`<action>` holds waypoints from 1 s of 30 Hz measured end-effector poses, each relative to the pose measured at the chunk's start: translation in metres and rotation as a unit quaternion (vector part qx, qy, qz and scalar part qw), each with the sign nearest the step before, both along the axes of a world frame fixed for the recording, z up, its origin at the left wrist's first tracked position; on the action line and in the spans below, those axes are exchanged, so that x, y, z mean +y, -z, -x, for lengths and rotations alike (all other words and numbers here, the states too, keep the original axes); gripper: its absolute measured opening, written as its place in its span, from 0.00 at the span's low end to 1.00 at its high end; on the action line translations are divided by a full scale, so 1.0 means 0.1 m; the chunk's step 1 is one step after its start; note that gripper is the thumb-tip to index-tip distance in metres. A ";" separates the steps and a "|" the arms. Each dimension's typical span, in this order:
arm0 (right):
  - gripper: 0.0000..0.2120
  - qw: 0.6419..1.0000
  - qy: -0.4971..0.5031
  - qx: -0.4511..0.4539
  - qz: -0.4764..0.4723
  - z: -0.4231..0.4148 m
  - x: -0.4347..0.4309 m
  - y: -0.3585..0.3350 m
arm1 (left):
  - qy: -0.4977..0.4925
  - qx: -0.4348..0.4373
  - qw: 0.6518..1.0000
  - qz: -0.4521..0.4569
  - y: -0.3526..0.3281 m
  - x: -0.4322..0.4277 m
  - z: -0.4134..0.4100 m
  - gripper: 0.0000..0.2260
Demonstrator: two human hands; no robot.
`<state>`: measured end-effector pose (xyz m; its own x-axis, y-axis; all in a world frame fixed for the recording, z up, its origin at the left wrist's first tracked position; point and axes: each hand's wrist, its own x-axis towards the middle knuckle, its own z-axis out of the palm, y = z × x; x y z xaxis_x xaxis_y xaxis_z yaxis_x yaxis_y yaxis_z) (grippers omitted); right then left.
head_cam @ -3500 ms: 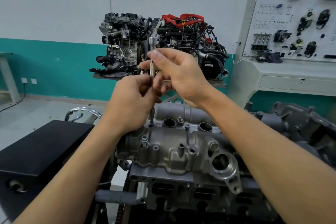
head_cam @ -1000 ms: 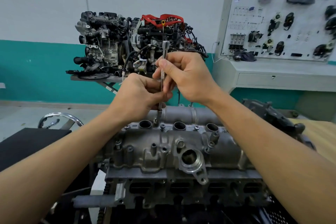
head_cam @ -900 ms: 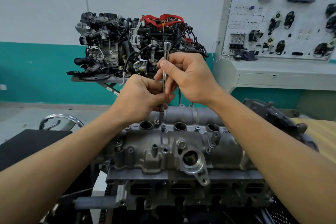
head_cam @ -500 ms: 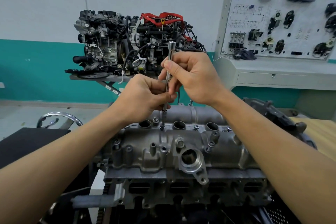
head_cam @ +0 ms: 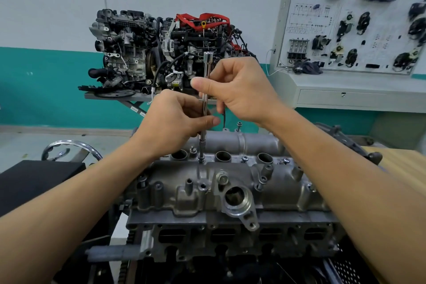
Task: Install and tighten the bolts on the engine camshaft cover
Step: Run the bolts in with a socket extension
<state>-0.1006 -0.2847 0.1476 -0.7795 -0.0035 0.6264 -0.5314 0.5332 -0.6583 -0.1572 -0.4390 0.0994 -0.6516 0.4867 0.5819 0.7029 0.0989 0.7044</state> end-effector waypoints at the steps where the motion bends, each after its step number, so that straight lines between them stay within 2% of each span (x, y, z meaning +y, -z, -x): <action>1: 0.16 1.000 0.017 0.000 -0.002 0.01 -0.02 -0.01 | 0.002 -0.003 1.000 0.000 0.00 0.00 -0.01 0.02; 3: 0.15 0.999 0.000 -0.039 0.004 0.01 -0.04 -0.04 | 0.030 -0.016 0.999 0.019 0.00 -0.01 -0.02 0.03; 6: 0.06 0.992 -0.052 -0.113 -0.001 -0.03 -0.01 -0.12 | 0.081 0.002 0.993 0.080 0.00 0.00 -0.07 0.07; 8: 0.05 0.991 -0.051 -0.125 -0.019 -0.07 0.03 -0.16 | 0.067 0.034 0.992 0.101 -0.01 0.03 -0.09 0.06; 10: 0.11 0.995 0.005 -0.085 -0.044 -0.07 0.04 -0.15 | 0.015 0.063 0.992 0.107 0.01 0.05 -0.09 0.09; 13: 0.22 0.991 0.100 -0.005 -0.084 -0.03 0.01 -0.12 | -0.015 0.021 0.999 0.036 0.01 0.02 -0.07 0.05; 15: 0.18 0.996 0.053 -0.055 -0.052 -0.04 0.01 -0.13 | 0.012 0.008 0.999 0.036 0.01 -0.01 -0.06 0.03; 18: 0.05 0.986 -0.059 -0.152 0.010 -0.09 0.06 -0.17 | 0.042 0.023 0.995 0.084 0.02 -0.01 -0.06 0.04; 20: 0.04 0.988 -0.064 -0.141 0.016 -0.10 0.06 -0.15 | 0.018 0.039 0.994 0.096 0.03 0.02 -0.06 0.07; 21: 0.07 0.992 -0.040 -0.117 0.010 -0.09 0.05 -0.13 | 0.001 0.045 0.995 0.086 0.03 0.03 -0.06 0.08; 23: 0.15 0.998 0.025 -0.065 -0.009 -0.05 0.02 -0.11 | -0.017 0.030 0.998 0.049 0.03 0.03 -0.06 0.05; 25: 0.18 0.996 0.058 -0.060 -0.045 -0.04 0.02 -0.19 | -0.010 -0.007 0.999 0.030 0.03 0.03 -0.05 0.03; 27: 0.16 0.986 0.046 -0.089 -0.132 -0.07 0.06 -0.35 | 0.028 -0.037 0.998 0.043 0.03 0.01 -0.04 0.05; 30: 0.08 0.957 -0.001 -0.121 -0.264 -0.11 0.14 -0.63 | 0.071 -0.031 0.994 0.081 0.03 0.00 -0.02 0.09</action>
<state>-0.0900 -0.2711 0.2106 -0.9013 -0.2720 0.3372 -0.3989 0.8246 -0.4012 -0.1556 -0.4391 0.0967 -0.6020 0.6601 0.4494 0.6737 0.1177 0.7296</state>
